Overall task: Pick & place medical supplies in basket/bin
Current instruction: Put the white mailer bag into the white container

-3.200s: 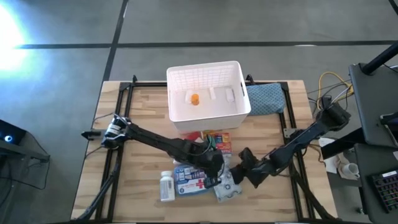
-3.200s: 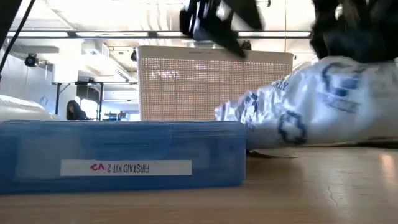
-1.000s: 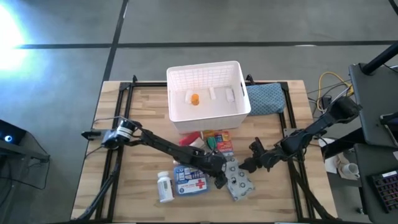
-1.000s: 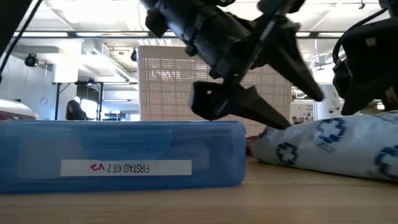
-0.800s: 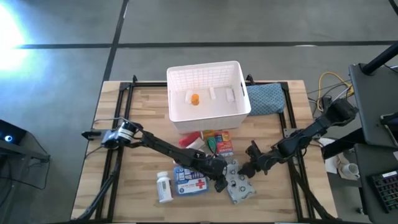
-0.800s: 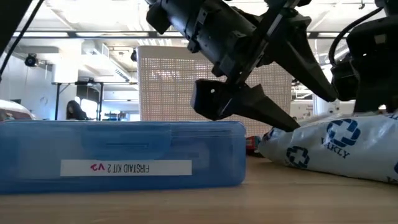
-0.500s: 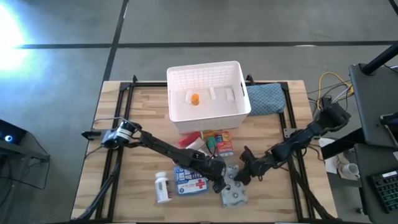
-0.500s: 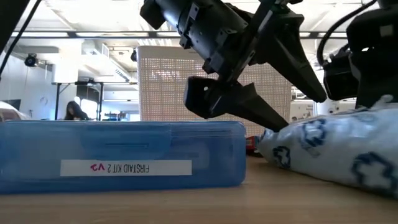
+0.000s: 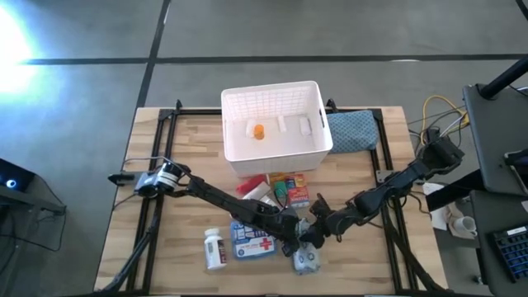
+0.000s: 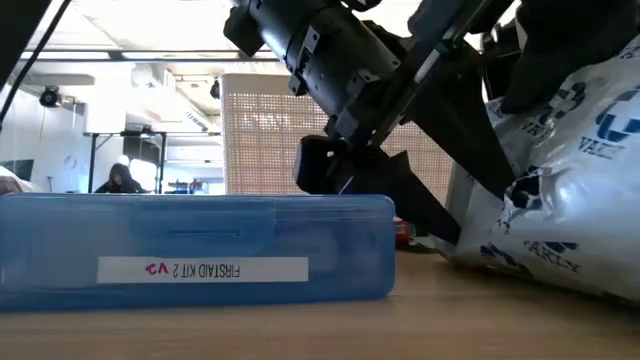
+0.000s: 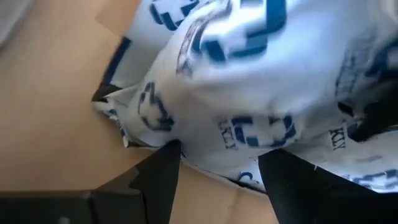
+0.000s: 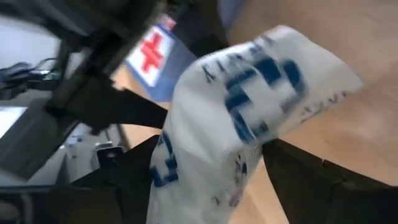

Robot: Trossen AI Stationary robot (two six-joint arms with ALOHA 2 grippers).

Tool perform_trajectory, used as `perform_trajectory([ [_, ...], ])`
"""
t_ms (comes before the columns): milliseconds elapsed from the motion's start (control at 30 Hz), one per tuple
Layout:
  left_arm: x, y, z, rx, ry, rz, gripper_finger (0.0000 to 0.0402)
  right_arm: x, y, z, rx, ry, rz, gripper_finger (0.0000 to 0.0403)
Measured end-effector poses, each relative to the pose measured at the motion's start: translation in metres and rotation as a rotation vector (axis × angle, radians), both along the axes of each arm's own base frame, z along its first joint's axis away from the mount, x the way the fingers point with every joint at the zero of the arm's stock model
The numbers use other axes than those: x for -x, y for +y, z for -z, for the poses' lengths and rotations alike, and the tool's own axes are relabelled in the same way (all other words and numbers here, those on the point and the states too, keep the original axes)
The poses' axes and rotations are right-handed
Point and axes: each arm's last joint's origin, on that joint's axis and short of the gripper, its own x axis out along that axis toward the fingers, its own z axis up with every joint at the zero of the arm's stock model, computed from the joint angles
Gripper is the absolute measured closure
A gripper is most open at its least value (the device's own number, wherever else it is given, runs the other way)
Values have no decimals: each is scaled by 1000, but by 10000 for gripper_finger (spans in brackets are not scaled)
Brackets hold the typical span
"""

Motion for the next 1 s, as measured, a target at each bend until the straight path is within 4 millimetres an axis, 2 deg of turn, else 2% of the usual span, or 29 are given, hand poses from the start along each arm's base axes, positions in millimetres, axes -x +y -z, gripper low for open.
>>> perform_trajectory([
  [100, 0, 3, -6, -35, -23, -39, 201, 4, -2, 5, 14, 78, 17, 143],
  [233, 2, 6, -14, -70, -41, -62, 201, 5, -3, 5, 17, 84, 19, 147],
  [367, 6, 7, -34, -104, -84, -68, 201, 3, -2, 1, 11, 69, 21, 166],
  [500, 17, 7, -71, -136, -165, -30, 201, 4, -2, 0, 23, 65, 8, 201],
  [700, 59, 11, -144, -169, -244, -72, 201, 3, -2, -6, 31, 38, 11, 246],
  [833, 99, 6, -193, -217, -344, -125, 201, -1, -2, -35, 43, -82, 39, 248],
  [933, 132, -2, -227, -238, -447, -170, 201, -1, -5, -70, 92, -229, 87, 245],
  [1000, 150, -9, -242, -249, -496, -195, 201, 0, -9, -97, 152, -343, 136, 245],
])
